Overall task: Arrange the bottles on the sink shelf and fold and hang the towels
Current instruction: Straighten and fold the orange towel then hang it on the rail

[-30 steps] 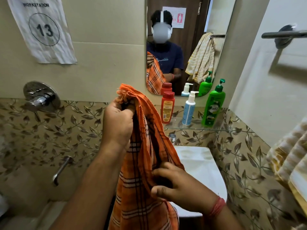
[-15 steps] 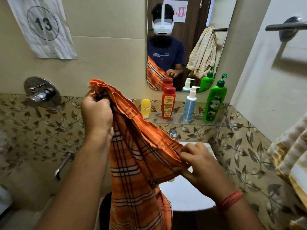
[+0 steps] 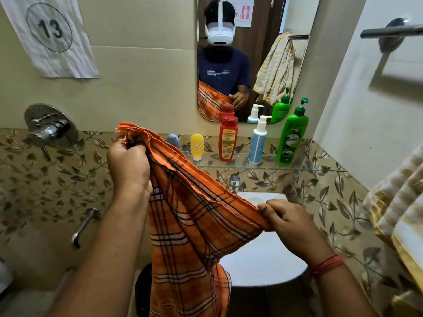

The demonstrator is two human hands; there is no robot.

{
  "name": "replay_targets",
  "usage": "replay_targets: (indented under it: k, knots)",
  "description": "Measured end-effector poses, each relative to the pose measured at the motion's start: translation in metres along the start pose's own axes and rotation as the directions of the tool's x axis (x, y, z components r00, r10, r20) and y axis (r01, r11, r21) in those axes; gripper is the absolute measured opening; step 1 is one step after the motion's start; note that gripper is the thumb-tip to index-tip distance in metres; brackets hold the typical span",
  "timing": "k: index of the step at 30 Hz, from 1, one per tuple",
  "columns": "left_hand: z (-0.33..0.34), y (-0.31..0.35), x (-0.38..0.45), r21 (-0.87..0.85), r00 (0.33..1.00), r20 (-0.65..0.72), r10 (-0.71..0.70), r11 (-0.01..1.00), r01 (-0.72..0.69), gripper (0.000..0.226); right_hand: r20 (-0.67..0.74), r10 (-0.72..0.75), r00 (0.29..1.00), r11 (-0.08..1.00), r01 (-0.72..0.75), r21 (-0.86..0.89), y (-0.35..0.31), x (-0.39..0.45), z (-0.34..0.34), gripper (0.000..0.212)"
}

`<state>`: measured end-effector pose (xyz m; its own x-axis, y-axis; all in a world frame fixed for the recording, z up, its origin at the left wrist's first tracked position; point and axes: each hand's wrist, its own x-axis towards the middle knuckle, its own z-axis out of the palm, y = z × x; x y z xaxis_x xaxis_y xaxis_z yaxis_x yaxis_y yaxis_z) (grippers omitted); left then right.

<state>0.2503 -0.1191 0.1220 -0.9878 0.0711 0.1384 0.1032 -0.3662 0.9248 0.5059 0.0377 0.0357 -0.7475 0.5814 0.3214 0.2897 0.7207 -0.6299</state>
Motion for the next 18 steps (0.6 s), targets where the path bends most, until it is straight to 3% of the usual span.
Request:
replay_targets:
  k: [3,7,10,14,18]
  knots:
    - [0.006,0.004,-0.009,-0.012,1.0,0.025,-0.002,1.0,0.002,0.035,0.039,0.186,0.982,0.98,-0.188,0.06,0.002,0.003,0.014,0.046]
    - [0.015,0.011,-0.025,-0.037,0.998,0.064,0.012,0.999,-0.009,0.036,0.249,0.279,0.927,0.951,-0.302,0.059,0.002,0.007,0.027,0.041]
    - [0.017,0.01,-0.026,-0.012,0.998,0.059,0.038,0.999,-0.038,0.037,0.348,0.241,0.906,0.966,-0.259,0.005,-0.005,0.01,0.033,0.036]
    - [0.018,0.01,-0.024,0.005,0.996,0.068,0.052,0.999,-0.053,0.036,0.369,0.179,0.912,0.981,-0.194,0.002,-0.009,0.013,0.036,0.028]
    - [0.015,0.018,-0.021,-0.029,0.998,0.035,0.054,0.998,-0.053,0.04,0.345,0.017,0.938,0.974,-0.094,0.207,-0.002,0.009,0.036,0.019]
